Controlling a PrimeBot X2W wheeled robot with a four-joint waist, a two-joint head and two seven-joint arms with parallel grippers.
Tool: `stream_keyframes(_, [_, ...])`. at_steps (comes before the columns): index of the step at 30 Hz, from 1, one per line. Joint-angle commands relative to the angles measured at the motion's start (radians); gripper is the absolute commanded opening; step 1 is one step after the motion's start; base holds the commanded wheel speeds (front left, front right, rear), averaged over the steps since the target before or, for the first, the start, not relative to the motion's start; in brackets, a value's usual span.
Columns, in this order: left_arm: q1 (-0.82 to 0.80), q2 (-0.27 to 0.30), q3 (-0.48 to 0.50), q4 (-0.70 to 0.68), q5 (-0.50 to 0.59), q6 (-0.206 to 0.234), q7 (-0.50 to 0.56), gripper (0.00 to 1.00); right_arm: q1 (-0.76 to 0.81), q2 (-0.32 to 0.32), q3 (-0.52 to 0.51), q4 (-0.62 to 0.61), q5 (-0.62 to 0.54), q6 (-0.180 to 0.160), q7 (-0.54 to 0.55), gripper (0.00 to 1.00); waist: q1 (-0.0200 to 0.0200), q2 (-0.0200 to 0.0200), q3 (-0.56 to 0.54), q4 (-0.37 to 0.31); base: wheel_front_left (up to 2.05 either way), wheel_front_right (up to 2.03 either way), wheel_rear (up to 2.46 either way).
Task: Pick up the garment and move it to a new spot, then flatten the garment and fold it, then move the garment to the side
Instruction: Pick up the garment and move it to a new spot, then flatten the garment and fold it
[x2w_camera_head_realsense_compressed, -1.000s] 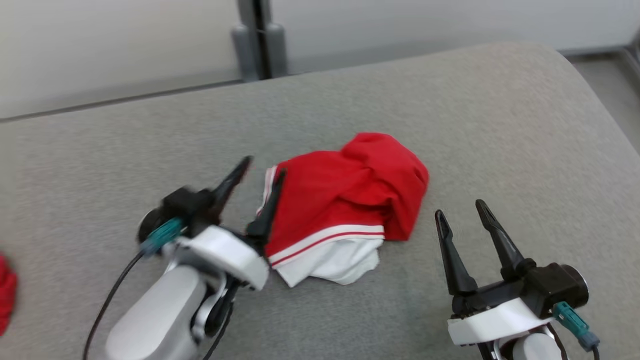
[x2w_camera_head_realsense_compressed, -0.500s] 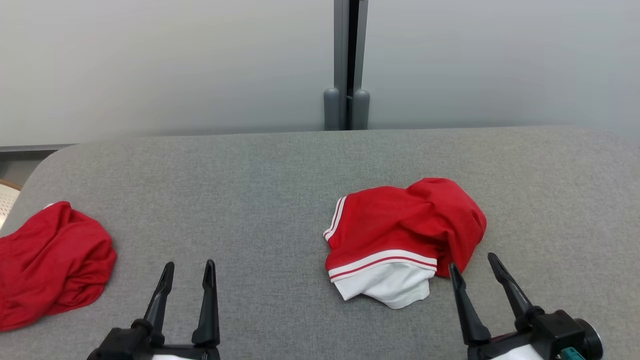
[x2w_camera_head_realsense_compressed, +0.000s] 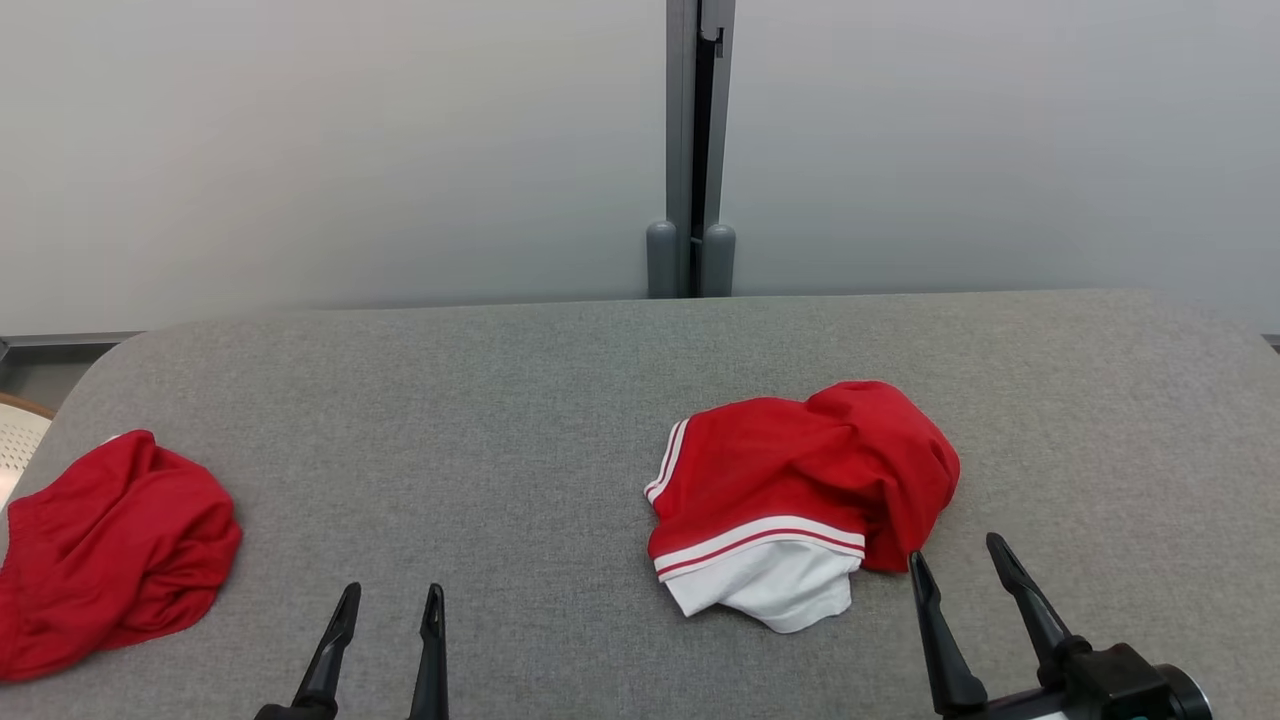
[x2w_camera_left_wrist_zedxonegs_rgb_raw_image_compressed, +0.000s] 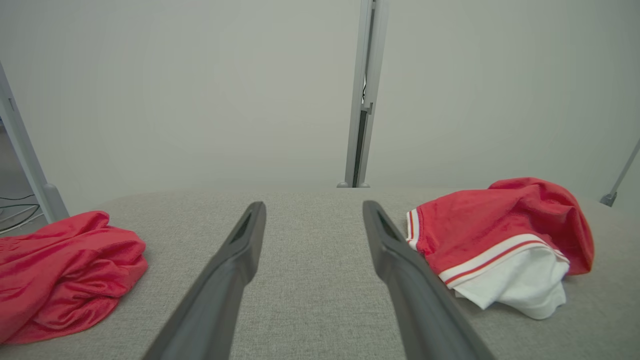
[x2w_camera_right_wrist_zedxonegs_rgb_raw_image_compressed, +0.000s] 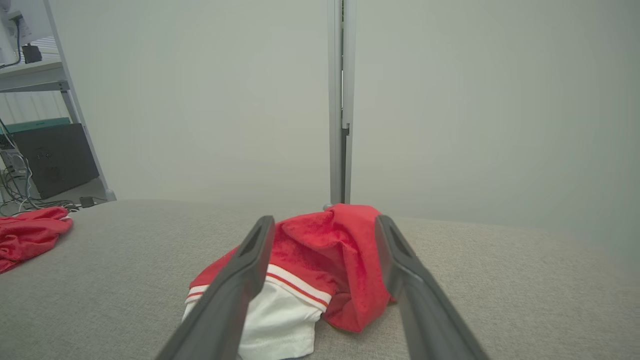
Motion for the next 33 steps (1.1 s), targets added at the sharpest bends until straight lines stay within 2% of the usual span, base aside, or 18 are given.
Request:
stream_keyframes(1, [-0.003, 0.003, 0.001, 0.004, 0.004, 0.007, 0.000, 1.00, -0.008, -0.001, 0.005, 0.004, -0.009, -0.001, -0.001, 1.00, 0.0000, 0.0000, -0.001, -0.002, 0.00, 0.00, 0.00])
stream_keyframes(12, [-0.010, 0.003, -0.002, 0.011, 0.011, 0.021, 0.000, 1.00, 0.003, -0.001, 0.025, 0.009, -0.005, -0.001, -0.001, 1.00, 0.0000, 0.0000, -0.011, 0.004, 0.00, 0.00, 0.00])
stream_keyframes(27, [0.013, 0.003, -0.006, 0.023, -0.006, 0.004, 0.000, 1.00, 0.006, -0.001, 0.036, 0.007, 0.009, -0.001, -0.001, 1.00, 0.0000, 0.0000, -0.015, 0.011, 0.00, 0.00, 0.00])
stream_keyframes(29, [0.009, 0.003, -0.020, 0.054, -0.034, -0.019, 0.000, 1.00, 0.001, -0.002, 0.039, 0.004, 0.010, -0.001, -0.001, 1.00, 0.0000, 0.0000, -0.010, 0.009, 0.00, 0.00, 0.00])
stream_keyframes(33, [-0.076, 0.003, -0.109, 0.185, -0.070, -0.118, 0.000, 1.00, -0.014, -0.002, 0.021, 0.002, 0.027, -0.001, -0.001, 1.00, 0.0000, 0.0000, 0.013, 0.002, 0.00, 0.00, 0.00])
